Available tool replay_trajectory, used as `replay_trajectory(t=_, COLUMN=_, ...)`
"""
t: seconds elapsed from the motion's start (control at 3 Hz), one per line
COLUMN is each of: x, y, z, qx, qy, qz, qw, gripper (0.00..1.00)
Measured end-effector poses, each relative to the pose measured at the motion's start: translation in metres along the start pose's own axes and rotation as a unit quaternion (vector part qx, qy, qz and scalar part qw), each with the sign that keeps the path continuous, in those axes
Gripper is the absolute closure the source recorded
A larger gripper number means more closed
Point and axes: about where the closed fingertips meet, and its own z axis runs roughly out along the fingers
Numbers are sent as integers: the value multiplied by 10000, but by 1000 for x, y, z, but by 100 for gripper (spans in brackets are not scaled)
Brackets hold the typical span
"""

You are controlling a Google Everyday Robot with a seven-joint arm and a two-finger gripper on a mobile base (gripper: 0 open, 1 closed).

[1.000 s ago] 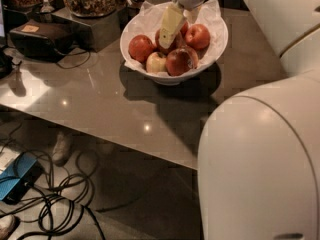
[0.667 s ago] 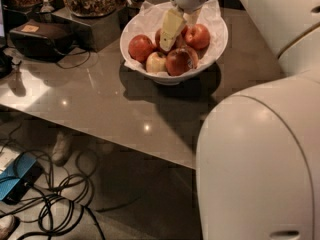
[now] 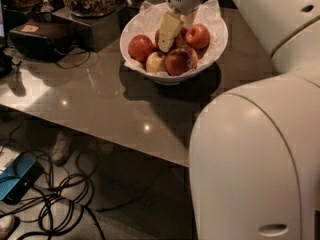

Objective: Pick apple from white bowl

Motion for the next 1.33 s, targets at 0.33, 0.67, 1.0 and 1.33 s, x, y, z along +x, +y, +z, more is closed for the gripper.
replay_trajectory(t=0.33, x=-4, y=-1, z=3, qx=16, qy=25, qz=-55, qw=10000, gripper=30)
replay_trajectory(t=0.67, x=-9, y=-1, z=6, qx=19, qy=47, qz=-113, qw=9999, gripper=31)
replay_trajectory(t=1.0, x=-13, y=-2, z=10, qx=2, qy=66, qz=-129, qw=9999, gripper=30)
replay_trajectory(t=1.33, x=-16, y=-3, z=15, qx=-53, qy=74, qz=-133, qw=9999, gripper=30)
